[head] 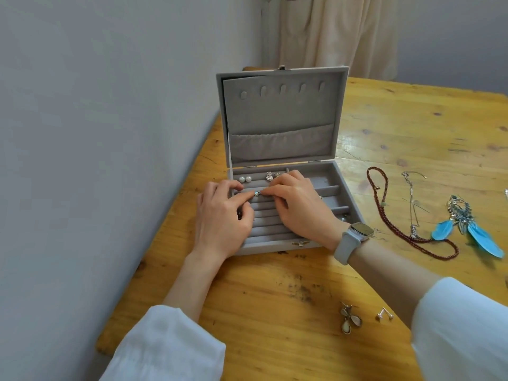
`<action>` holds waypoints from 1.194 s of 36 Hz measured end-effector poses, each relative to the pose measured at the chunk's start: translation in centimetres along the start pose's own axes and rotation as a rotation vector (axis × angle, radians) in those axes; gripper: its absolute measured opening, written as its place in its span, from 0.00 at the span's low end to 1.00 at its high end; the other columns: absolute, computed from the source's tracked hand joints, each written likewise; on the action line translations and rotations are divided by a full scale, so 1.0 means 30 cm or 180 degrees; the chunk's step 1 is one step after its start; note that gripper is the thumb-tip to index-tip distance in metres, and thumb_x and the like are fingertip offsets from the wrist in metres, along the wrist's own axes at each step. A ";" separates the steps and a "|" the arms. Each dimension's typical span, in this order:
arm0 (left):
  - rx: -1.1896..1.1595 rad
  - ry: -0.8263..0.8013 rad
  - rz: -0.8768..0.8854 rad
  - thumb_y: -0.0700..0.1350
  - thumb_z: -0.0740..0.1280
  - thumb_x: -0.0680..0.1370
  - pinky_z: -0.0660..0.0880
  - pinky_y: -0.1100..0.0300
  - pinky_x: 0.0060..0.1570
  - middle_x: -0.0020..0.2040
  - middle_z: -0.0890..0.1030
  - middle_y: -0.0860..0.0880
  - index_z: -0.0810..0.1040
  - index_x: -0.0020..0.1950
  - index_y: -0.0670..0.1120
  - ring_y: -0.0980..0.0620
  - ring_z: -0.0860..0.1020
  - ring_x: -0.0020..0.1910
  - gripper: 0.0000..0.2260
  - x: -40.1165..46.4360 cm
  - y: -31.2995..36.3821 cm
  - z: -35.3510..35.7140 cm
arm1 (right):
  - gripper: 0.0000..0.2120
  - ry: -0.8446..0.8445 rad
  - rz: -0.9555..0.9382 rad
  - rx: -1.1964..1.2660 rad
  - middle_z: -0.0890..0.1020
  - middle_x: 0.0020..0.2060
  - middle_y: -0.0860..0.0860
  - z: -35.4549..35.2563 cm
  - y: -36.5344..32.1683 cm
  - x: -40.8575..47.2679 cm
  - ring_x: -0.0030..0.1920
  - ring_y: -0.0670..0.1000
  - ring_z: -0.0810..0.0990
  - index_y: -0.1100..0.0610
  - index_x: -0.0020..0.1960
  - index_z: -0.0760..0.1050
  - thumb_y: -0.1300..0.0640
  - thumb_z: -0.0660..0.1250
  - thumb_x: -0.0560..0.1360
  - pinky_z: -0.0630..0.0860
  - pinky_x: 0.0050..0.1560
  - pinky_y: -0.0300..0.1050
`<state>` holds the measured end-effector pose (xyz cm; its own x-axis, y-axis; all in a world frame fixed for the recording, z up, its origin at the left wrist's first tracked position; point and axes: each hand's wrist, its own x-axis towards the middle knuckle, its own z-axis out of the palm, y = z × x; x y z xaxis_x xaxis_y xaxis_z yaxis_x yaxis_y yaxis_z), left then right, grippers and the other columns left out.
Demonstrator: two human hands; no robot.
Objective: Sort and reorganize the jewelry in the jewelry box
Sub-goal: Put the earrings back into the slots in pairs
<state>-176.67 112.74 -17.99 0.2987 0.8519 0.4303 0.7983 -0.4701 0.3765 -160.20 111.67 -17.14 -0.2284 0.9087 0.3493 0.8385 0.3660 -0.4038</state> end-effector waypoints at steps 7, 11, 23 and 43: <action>0.0033 -0.0010 0.0064 0.50 0.55 0.73 0.67 0.55 0.48 0.51 0.78 0.48 0.81 0.55 0.47 0.48 0.71 0.51 0.19 0.008 0.007 -0.014 | 0.14 -0.0005 0.0149 0.0290 0.80 0.53 0.53 -0.042 -0.014 -0.016 0.54 0.52 0.72 0.59 0.61 0.74 0.64 0.58 0.76 0.70 0.56 0.48; -0.0067 0.0140 0.0103 0.49 0.59 0.74 0.71 0.52 0.47 0.51 0.78 0.46 0.80 0.57 0.45 0.46 0.73 0.49 0.17 -0.007 0.042 -0.040 | 0.14 0.0087 0.0199 0.0472 0.78 0.53 0.54 -0.096 -0.017 -0.068 0.55 0.52 0.73 0.59 0.61 0.74 0.64 0.60 0.76 0.69 0.56 0.40; -0.1109 -0.0393 0.0032 0.51 0.62 0.74 0.73 0.55 0.50 0.47 0.79 0.54 0.80 0.52 0.48 0.56 0.73 0.48 0.12 -0.336 0.300 -0.066 | 0.09 -0.0318 0.0424 0.0477 0.77 0.44 0.46 -0.255 -0.027 -0.457 0.48 0.46 0.70 0.54 0.53 0.78 0.61 0.66 0.74 0.69 0.50 0.41; -0.0756 -0.0912 -0.0004 0.48 0.66 0.75 0.66 0.57 0.52 0.44 0.75 0.57 0.78 0.46 0.51 0.57 0.71 0.47 0.03 -0.363 0.411 -0.016 | 0.04 -0.0357 0.0805 0.0341 0.73 0.38 0.44 -0.290 -0.049 -0.527 0.39 0.42 0.70 0.56 0.47 0.75 0.62 0.64 0.75 0.67 0.40 0.30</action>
<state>-170.34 97.57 -17.62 0.4589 0.8668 0.1952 0.6652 -0.4808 0.5712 -153.51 95.02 -14.71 -0.0772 0.9881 0.1329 0.8200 0.1388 -0.5553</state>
